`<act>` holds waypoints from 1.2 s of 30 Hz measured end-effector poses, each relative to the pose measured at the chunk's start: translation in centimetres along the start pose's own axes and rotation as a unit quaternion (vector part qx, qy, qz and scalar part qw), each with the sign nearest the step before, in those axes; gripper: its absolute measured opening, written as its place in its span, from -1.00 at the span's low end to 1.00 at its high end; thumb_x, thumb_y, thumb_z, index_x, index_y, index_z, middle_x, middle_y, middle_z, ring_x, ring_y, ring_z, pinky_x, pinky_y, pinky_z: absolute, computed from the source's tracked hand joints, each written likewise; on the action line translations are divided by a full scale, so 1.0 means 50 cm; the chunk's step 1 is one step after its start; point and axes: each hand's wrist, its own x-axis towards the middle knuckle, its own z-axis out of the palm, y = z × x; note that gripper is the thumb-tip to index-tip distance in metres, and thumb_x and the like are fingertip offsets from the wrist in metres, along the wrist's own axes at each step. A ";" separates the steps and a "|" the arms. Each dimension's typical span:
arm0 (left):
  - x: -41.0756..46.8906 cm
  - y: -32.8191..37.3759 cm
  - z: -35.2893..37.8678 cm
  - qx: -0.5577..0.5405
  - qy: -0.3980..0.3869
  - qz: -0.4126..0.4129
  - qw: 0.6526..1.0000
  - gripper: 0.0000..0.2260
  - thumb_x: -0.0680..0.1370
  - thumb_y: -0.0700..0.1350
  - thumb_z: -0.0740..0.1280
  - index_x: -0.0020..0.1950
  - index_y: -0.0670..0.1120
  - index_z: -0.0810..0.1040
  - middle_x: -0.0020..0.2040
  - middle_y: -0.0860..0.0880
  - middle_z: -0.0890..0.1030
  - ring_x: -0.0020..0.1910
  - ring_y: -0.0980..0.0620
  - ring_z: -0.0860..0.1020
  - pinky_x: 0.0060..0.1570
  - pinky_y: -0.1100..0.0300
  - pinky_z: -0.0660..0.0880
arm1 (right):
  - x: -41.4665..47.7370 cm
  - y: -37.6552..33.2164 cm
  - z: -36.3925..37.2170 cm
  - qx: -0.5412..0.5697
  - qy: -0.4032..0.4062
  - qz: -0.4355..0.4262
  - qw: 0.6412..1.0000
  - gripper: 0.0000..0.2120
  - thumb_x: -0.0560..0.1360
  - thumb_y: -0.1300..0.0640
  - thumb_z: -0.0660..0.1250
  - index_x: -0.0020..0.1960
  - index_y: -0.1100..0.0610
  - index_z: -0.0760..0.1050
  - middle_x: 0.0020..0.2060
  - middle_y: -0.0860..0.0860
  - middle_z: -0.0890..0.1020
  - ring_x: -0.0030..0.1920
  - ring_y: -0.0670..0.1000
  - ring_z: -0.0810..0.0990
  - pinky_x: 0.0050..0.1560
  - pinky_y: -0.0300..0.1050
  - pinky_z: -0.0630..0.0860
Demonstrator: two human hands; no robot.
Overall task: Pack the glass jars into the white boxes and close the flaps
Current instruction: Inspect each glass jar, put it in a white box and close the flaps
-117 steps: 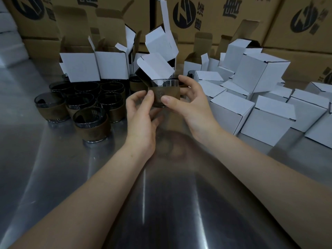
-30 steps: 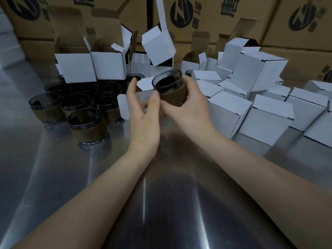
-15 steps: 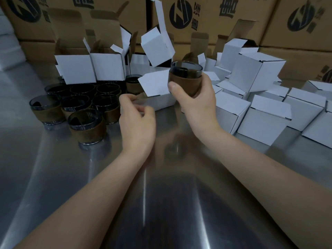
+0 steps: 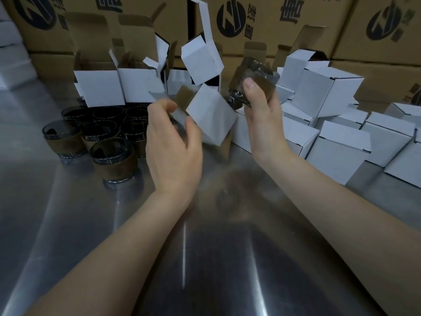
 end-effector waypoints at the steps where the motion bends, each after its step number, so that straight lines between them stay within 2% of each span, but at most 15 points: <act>1: 0.000 -0.003 0.001 0.002 -0.003 -0.009 1.000 -0.75 0.58 -0.07 0.25 0.22 -0.09 0.35 0.00 0.16 0.42 -0.06 0.10 0.50 -0.13 0.17 0.49 | 0.000 0.000 -0.001 0.001 -0.005 0.004 1.000 -0.53 0.49 0.01 0.37 0.32 0.18 0.37 0.19 0.08 0.60 0.09 -0.12 0.63 -0.02 -0.31 0.54; 3: -0.002 -0.008 0.004 -0.008 -0.015 -0.030 0.999 -0.73 0.58 -0.07 0.25 0.25 -0.07 0.35 0.02 0.21 0.41 -0.01 0.12 0.51 -0.12 0.29 0.47 | -0.003 0.004 -0.002 -0.015 -0.018 0.013 1.000 -0.61 0.55 0.07 0.35 0.32 0.15 0.36 0.16 0.05 0.60 0.07 -0.10 0.65 0.02 -0.24 0.58; 5: -0.003 -0.012 0.007 -0.032 -0.021 -0.049 0.998 -0.73 0.58 -0.11 0.27 0.25 -0.06 0.34 0.13 0.10 0.44 0.05 0.14 0.50 -0.09 0.41 0.44 | -0.009 0.008 -0.002 -0.055 -0.034 0.016 0.998 -0.66 0.55 0.06 0.35 0.28 0.10 0.37 0.13 0.01 0.61 0.02 -0.08 0.68 0.00 -0.24 0.59; 7: -0.002 -0.015 0.008 -0.061 -0.023 -0.073 0.995 -0.71 0.56 -0.16 0.29 0.24 -0.02 0.32 0.22 -0.01 0.43 0.13 0.13 0.49 0.03 0.35 0.48 | -0.013 0.010 0.001 -0.100 -0.050 0.013 0.994 -0.64 0.54 0.02 0.35 0.27 0.07 0.36 0.15 0.03 0.60 -0.02 -0.03 0.70 0.04 -0.20 0.60; 10: 0.002 -0.016 0.007 -0.108 -0.030 -0.127 0.986 -0.59 0.52 -0.23 0.32 0.26 0.06 0.25 0.27 -0.01 0.38 0.23 0.12 0.44 0.22 0.17 0.48 | -0.018 0.009 0.007 -0.107 -0.058 0.026 0.992 -0.60 0.47 -0.06 0.37 0.23 0.04 0.38 0.15 0.05 0.62 -0.08 0.07 0.72 0.21 -0.03 0.54; 13: 0.001 -0.013 0.006 -0.106 -0.063 -0.144 0.982 -0.44 0.48 -0.24 0.38 0.39 0.02 0.23 0.35 -0.02 0.31 0.34 0.08 0.35 0.36 0.10 0.39 | -0.021 0.012 0.008 -0.092 -0.057 0.039 0.993 -0.65 0.45 -0.07 0.37 0.17 0.01 0.41 0.08 0.02 0.65 -0.14 0.13 0.72 0.33 0.17 0.43; 16: -0.004 -0.008 0.008 -0.060 -0.112 -0.130 0.983 -0.26 0.45 -0.13 0.46 0.50 0.12 0.13 0.47 -0.03 0.16 0.45 0.03 0.19 0.35 0.17 0.23 | -0.026 0.015 0.009 -0.086 -0.067 0.049 0.993 -0.60 0.43 -0.09 0.36 0.20 0.03 0.41 0.08 0.07 0.66 -0.18 0.19 0.71 0.31 0.21 0.45; 19: -0.007 -0.009 0.016 -0.017 -0.141 -0.114 0.983 -0.25 0.45 -0.02 0.50 0.52 0.19 0.15 0.52 -0.02 0.05 0.49 0.01 0.09 0.28 0.25 0.13 | -0.032 0.013 0.011 -0.095 -0.093 0.046 0.990 -0.56 0.43 -0.09 0.36 0.23 0.07 0.39 0.08 0.18 0.63 -0.26 0.23 0.69 0.10 0.16 0.60; 21: -0.010 -0.010 0.018 0.019 -0.143 -0.098 0.985 -0.30 0.45 0.00 0.50 0.50 0.14 0.22 0.52 -0.04 0.07 0.50 -0.01 0.09 0.31 0.26 0.14 | -0.036 0.014 0.012 -0.104 -0.104 0.039 0.988 -0.61 0.44 -0.07 0.36 0.19 0.06 0.40 0.06 0.20 0.62 -0.30 0.21 0.68 -0.06 0.10 0.64; 23: -0.008 -0.014 0.017 0.013 -0.132 -0.092 0.987 -0.33 0.44 -0.03 0.51 0.46 0.08 0.26 0.49 -0.05 0.16 0.48 0.00 0.17 0.39 0.20 0.20 | -0.039 0.015 0.013 -0.117 -0.101 0.031 0.988 -0.67 0.44 -0.05 0.37 0.14 0.03 0.42 0.04 0.17 0.64 -0.28 0.18 0.68 -0.14 0.03 0.66; 26: -0.003 -0.019 0.009 -0.022 -0.113 -0.094 0.989 -0.38 0.41 -0.11 0.52 0.37 -0.01 0.28 0.37 -0.04 0.32 0.38 0.04 0.31 0.35 0.18 0.32 | -0.036 0.011 0.015 -0.144 -0.087 0.018 0.986 -0.69 0.41 -0.10 0.39 0.09 -0.01 0.50 -0.04 0.00 0.67 -0.08 -0.03 0.68 -0.10 -0.16 0.62; 29: -0.002 -0.016 0.006 -0.040 -0.118 -0.097 0.988 -0.43 0.40 -0.17 0.50 0.26 0.00 0.25 0.27 -0.05 0.40 0.29 0.01 0.40 0.28 0.12 0.42 | -0.032 0.002 0.020 -0.160 -0.083 -0.002 0.984 -0.71 0.39 -0.11 0.43 0.06 -0.07 0.52 -0.06 -0.12 0.65 -0.03 -0.23 0.62 -0.11 -0.39 0.52; 33: -0.002 -0.012 0.006 -0.031 -0.113 -0.097 0.988 -0.43 0.36 -0.22 0.47 0.24 0.03 0.27 0.26 -0.05 0.40 0.30 -0.04 0.38 0.30 -0.03 0.41 | -0.026 -0.010 0.018 -0.147 -0.094 -0.040 0.984 -0.71 0.41 0.05 0.47 0.08 -0.12 0.48 -0.02 -0.16 0.62 0.04 -0.23 0.59 -0.03 -0.37 0.54; 36: -0.004 -0.010 0.004 -0.019 -0.110 -0.106 0.988 -0.42 0.37 -0.20 0.45 0.31 0.03 0.30 0.30 0.01 0.38 0.32 -0.02 0.31 0.29 0.01 0.37 | -0.020 -0.027 0.017 -0.180 -0.102 -0.061 0.976 -0.56 0.37 0.07 0.48 0.20 0.00 0.44 0.07 -0.12 0.57 0.11 -0.19 0.56 0.04 -0.36 0.54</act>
